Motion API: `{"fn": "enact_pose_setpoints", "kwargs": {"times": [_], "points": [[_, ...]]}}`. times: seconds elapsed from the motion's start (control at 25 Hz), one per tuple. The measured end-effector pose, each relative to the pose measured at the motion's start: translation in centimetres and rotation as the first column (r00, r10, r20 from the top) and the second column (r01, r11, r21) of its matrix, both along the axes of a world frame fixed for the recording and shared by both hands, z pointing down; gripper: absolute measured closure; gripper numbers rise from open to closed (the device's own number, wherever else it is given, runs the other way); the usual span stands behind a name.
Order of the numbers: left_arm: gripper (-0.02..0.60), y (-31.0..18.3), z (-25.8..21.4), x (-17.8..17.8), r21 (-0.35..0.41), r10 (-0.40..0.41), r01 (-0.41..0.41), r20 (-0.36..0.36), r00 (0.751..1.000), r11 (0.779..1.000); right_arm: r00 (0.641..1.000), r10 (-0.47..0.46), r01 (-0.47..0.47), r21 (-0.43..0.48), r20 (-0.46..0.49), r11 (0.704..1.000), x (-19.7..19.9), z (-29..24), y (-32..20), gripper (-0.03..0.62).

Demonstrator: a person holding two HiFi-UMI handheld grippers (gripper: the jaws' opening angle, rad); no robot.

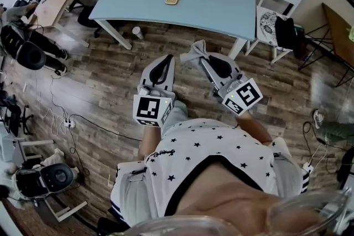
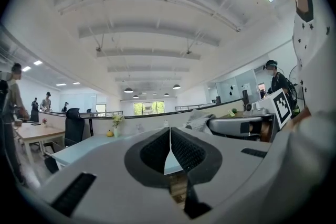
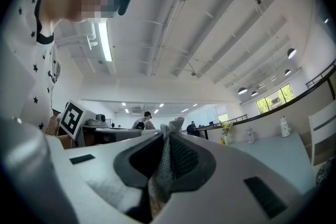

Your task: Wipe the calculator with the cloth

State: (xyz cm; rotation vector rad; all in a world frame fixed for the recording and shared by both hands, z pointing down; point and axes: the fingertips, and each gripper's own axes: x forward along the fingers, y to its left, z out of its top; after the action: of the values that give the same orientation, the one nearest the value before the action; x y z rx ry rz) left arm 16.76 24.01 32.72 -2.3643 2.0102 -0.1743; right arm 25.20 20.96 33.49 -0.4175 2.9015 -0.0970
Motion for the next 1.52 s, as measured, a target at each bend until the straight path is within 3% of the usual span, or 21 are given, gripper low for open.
{"fn": "enact_pose_setpoints", "kwargs": {"times": [0.28,0.88,1.52], "points": [[0.549,-2.1,1.2,-5.9,-0.012,-0.012,0.011,-0.042,0.999,1.0,1.0,0.007,-0.007,-0.079,0.001,0.997,-5.0,0.8,-3.2,0.565],[0.549,-8.4,2.9,-20.9,-0.035,-0.022,0.019,-0.093,0.995,0.999,0.998,0.009,-0.016,-0.136,-0.055,0.991,-18.8,2.6,-9.8,0.565],[0.549,-13.2,2.6,-30.3,-0.014,0.03,-0.032,-0.094,0.995,0.999,0.995,0.085,-0.091,-0.126,-0.055,0.988,-27.7,2.3,-15.1,0.565]]}}
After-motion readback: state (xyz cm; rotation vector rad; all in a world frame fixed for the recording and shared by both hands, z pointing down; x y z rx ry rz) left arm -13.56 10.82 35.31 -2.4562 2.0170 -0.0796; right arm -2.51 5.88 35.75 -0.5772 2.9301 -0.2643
